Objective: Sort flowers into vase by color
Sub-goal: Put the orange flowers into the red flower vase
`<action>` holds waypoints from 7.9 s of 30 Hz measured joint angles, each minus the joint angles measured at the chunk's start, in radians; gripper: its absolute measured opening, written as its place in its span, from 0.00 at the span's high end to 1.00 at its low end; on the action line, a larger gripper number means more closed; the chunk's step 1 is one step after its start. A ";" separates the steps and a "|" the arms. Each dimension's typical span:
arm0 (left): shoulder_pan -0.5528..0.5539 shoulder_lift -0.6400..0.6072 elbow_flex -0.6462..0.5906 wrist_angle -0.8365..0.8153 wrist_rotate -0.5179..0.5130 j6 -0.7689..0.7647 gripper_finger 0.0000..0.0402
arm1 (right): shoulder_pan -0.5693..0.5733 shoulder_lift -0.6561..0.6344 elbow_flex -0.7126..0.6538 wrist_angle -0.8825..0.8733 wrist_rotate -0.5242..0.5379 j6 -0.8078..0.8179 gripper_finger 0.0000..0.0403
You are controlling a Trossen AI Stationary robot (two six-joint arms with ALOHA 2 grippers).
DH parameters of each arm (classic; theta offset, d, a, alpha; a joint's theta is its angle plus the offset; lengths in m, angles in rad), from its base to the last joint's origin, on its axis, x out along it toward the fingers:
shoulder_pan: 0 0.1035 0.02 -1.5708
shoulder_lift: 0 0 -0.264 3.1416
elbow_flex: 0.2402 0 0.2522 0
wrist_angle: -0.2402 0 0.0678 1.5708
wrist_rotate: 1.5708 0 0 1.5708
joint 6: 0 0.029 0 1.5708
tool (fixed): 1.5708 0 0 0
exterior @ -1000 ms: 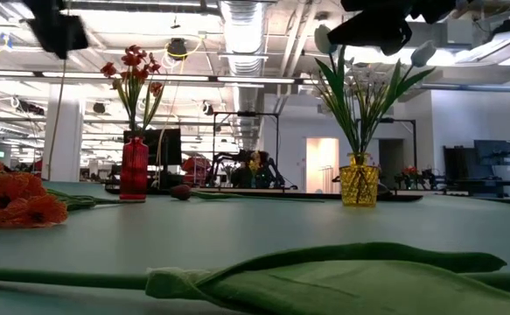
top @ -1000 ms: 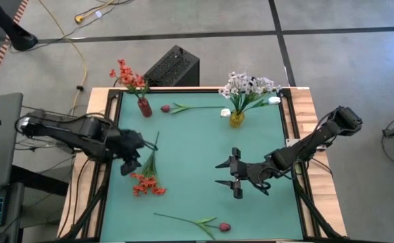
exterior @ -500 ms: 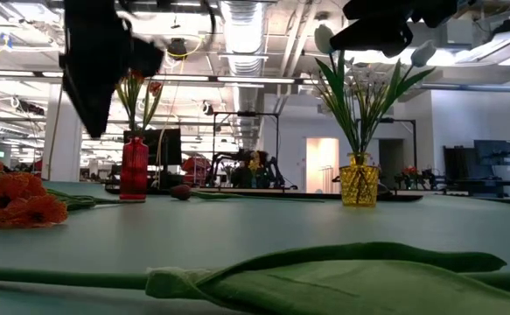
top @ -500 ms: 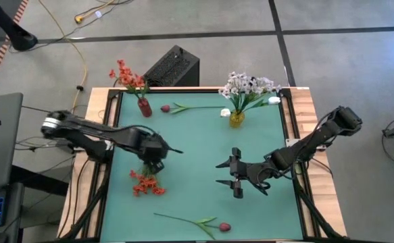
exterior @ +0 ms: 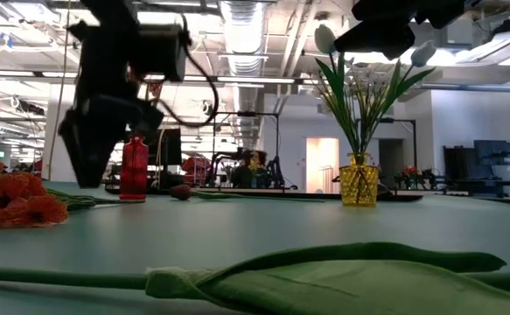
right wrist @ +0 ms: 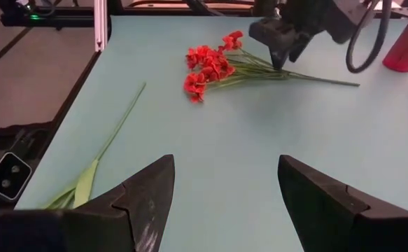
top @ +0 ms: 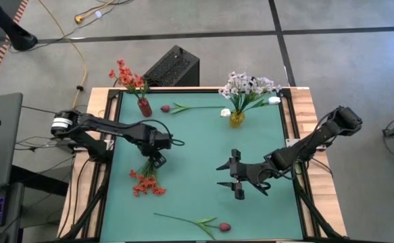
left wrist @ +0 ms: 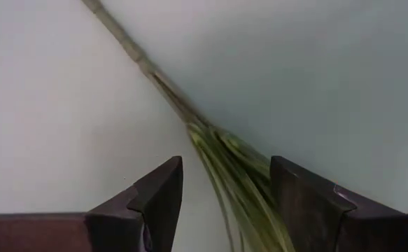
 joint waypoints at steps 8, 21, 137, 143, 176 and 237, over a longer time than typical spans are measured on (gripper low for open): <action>0.031 0.000 -0.099 0.182 0.032 -0.009 0.49 | -0.003 0.000 0.000 0.000 0.000 -0.001 0.30; 0.031 -0.004 -0.133 0.214 0.004 0.014 0.78 | -0.009 0.000 0.000 0.000 0.000 -0.001 0.30; -0.152 -0.577 -0.586 1.777 -0.154 1.183 0.57 | -0.534 0.564 0.451 -0.250 -0.613 -0.889 0.53; -0.127 -0.585 -0.605 1.814 -0.146 1.254 0.57 | -0.548 0.695 0.621 -0.425 -0.626 -0.997 0.53; -0.070 -0.585 -0.603 1.701 -0.144 1.236 0.57 | -0.597 0.834 0.755 -0.601 -0.755 -1.092 0.63; -0.071 -0.624 -0.601 1.710 -0.135 1.197 0.57 | -0.605 0.772 0.750 -0.228 -1.012 -0.810 0.64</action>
